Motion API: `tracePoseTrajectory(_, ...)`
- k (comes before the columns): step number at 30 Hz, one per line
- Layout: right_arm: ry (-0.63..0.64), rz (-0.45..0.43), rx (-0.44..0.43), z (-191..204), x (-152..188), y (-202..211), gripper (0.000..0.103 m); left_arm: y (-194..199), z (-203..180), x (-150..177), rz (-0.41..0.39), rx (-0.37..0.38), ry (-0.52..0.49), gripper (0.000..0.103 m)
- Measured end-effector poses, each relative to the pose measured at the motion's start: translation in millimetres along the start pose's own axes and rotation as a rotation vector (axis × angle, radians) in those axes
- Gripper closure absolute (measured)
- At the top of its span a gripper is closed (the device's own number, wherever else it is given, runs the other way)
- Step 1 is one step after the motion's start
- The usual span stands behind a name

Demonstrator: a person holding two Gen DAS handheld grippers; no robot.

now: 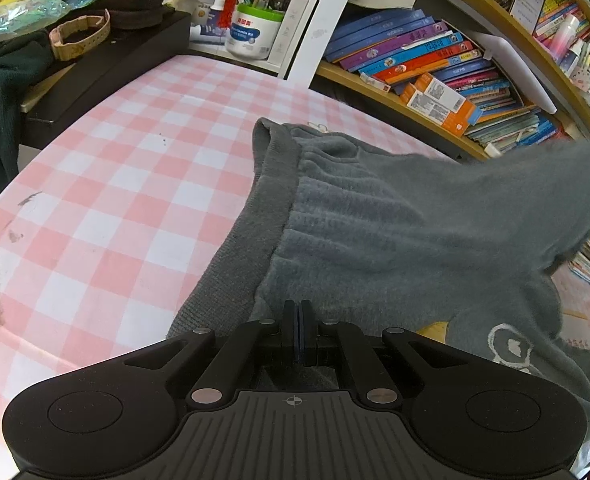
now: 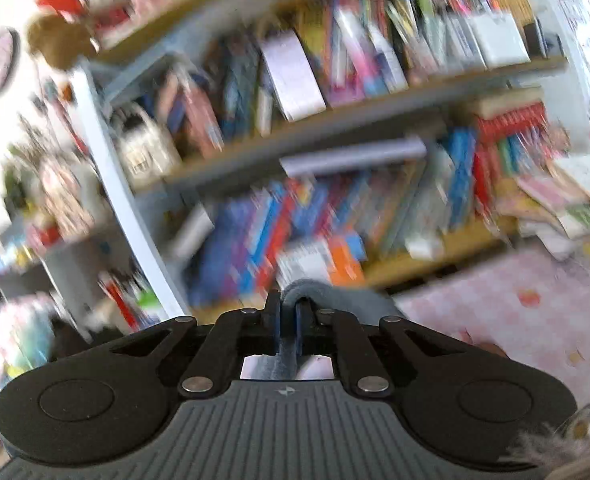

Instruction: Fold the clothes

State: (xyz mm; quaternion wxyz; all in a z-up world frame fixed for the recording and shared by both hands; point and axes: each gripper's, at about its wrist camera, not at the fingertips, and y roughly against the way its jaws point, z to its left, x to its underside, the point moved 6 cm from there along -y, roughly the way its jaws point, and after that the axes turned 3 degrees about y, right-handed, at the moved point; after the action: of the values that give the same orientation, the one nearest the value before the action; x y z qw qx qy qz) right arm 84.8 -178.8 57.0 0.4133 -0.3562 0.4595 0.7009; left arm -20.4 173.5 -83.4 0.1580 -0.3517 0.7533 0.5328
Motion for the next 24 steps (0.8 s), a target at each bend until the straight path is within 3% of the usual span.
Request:
tracePoseTrajectory(2,-0.125,0.197,0.092,-31,32,-16,0.091,0,-1,0,0.001,0.000,0.000,0.098)
tracePoseTrajectory(4,-0.340,0.396,0.130,-67,68,-26,0.090,-1,-1,-1,0.003,-0.001,-0.001,0.098)
tracePoseTrajectory(6,-0.507,0.466,0.102,-90,89,-22,0.080,-1,-1,-1,0.003,-0.002,-0.001,0.098)
tracePoseTrajectory(8,-0.563,0.446,0.113,-106,92,-13,0.063,-1,-1,-1,0.004,-0.006,-0.003,0.098)
tracePoseTrajectory(14,-0.677,0.370,0.135,-141,81,4,0.047,-2,-2,-2,0.007,-0.017,0.010,0.098)
tracePoseTrajectory(18,-0.765,0.366,0.184,-170,75,-3,0.047,-2,-5,-2,0.005,-0.037,0.015,0.098)
tracePoseTrajectory(21,-0.831,0.374,0.200,-189,80,-15,0.054,-3,-7,-2,0.007,-0.056,0.016,0.098)
tracePoseTrajectory(24,-0.822,0.396,0.213,-197,71,-36,0.085,-4,-9,-3,0.014,-0.075,0.012,0.098)
